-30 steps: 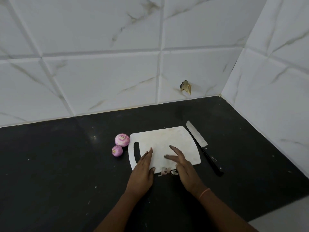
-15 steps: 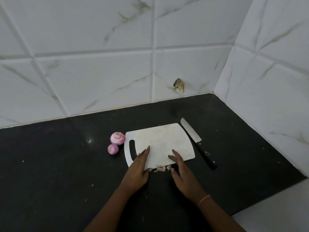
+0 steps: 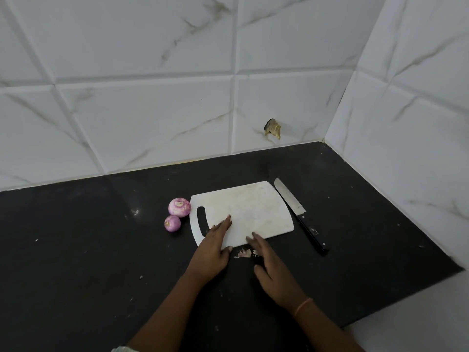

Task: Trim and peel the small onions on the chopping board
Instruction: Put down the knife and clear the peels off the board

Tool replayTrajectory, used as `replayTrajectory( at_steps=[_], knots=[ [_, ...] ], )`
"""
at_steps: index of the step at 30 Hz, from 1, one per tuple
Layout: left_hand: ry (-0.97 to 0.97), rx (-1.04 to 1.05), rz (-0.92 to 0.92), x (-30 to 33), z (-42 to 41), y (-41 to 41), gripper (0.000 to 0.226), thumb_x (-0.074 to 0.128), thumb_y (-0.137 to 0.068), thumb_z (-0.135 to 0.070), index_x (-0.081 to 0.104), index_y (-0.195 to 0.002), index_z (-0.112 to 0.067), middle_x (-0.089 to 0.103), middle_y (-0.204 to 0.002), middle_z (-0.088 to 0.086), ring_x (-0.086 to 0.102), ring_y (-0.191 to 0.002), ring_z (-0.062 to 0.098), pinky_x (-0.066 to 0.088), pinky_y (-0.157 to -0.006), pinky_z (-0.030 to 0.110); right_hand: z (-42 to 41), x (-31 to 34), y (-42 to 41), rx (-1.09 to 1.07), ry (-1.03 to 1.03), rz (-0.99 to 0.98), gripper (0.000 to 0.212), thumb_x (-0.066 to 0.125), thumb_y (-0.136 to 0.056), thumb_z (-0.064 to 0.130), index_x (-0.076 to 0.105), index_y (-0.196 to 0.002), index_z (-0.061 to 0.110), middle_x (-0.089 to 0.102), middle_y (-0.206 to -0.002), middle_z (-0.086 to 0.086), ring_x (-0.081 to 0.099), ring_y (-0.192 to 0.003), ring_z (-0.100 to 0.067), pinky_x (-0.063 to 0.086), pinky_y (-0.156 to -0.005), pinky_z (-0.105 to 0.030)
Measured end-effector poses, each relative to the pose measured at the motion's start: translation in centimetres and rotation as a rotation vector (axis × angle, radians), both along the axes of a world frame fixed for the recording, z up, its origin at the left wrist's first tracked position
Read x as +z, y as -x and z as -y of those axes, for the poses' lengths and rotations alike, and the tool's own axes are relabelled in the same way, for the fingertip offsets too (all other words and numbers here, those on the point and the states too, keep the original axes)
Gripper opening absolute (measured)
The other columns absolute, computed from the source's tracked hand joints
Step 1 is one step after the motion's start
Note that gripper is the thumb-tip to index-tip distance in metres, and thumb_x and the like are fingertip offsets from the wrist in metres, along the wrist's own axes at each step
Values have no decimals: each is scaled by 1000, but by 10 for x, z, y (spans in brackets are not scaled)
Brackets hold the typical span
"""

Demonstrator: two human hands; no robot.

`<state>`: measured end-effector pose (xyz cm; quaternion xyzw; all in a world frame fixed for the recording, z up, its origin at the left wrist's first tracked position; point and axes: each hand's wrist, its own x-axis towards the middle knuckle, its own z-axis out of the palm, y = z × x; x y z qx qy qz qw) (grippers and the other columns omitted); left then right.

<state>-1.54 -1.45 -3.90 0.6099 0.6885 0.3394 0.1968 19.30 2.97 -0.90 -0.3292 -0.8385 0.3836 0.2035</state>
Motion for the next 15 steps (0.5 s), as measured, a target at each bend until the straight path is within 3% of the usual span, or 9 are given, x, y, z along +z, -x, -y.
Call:
replayTrajectory(
  at_steps=[2,6,8,11,15],
  knots=[
    [-36,21,-20,-2,2,-2,79,61,-94,-14,18,-157,-32,37,-159,-10,29,-148,8,28,-122,34,3,-4,4,54,-82,31,67,47,-94,9,21,-151,31,40,-148,22,23,-140,10,14,-117,-15],
    [-72,56,-9,-2,6,-6,73,59,-94,-12,27,-156,-33,41,-155,-15,30,-145,1,24,-122,26,6,-11,4,-235,-125,-33,48,49,-99,17,37,-144,29,46,-140,16,37,-128,12,31,-105,-7],
    [-75,62,2,-2,7,-6,73,59,-94,-11,28,-154,-36,40,-152,-22,31,-142,-7,27,-117,17,8,-20,7,-353,-208,19,41,49,-99,25,45,-139,22,48,-136,8,41,-123,6,40,-103,-16],
    [-62,76,28,-3,8,-6,73,60,-93,-10,29,-154,-36,38,-147,-31,26,-133,-23,22,-106,0,14,-27,24,-332,-297,105,42,45,-97,37,50,-133,15,49,-134,-2,46,-125,-13,44,-102,-26],
    [-51,81,72,-3,9,-5,72,58,-93,-9,31,-154,-36,38,-147,-33,28,-134,-23,21,-104,-1,16,-29,46,-291,-402,175,33,53,-96,30,57,-125,15,55,-127,-4,54,-119,-18,53,-90,-27]
  ],
)
